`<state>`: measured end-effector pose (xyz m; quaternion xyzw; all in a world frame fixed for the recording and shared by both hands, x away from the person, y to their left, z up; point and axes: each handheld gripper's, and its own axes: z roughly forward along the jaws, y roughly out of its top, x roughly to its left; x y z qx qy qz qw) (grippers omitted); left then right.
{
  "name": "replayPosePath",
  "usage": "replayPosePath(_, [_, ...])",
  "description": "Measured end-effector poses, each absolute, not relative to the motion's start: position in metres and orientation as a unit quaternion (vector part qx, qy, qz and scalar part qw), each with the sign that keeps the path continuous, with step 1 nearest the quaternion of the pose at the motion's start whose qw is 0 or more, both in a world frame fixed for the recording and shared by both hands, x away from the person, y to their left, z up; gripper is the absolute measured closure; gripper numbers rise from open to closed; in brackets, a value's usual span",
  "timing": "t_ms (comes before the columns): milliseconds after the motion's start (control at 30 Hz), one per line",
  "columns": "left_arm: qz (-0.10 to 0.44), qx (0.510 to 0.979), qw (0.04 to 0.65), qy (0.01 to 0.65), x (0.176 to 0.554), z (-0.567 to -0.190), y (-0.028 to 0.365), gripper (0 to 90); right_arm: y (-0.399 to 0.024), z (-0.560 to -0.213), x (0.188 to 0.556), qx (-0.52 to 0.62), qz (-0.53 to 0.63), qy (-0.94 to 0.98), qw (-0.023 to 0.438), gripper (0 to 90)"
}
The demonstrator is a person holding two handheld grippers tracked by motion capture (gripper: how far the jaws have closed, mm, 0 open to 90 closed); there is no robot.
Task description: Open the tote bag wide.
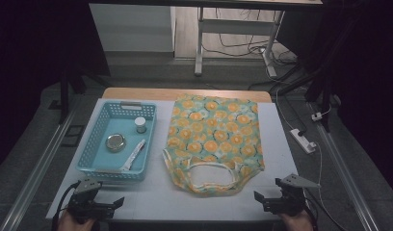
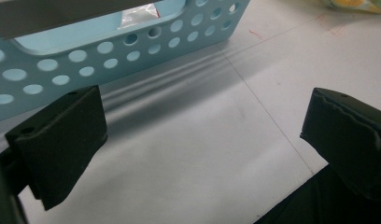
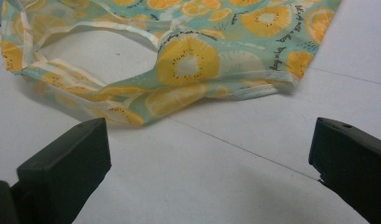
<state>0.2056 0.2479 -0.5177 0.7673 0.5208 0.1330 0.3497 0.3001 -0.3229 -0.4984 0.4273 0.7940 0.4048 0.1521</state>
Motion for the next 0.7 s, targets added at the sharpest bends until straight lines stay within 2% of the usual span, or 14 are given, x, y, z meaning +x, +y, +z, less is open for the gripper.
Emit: replayPosePath(700, [0.130, 0.767, 0.346, 0.524, 0.2088, -0.5194, 0.2515, 0.0, -0.3200, -0.4985, 0.3005, 0.418, 0.403, 0.801, 0.150, 0.0])
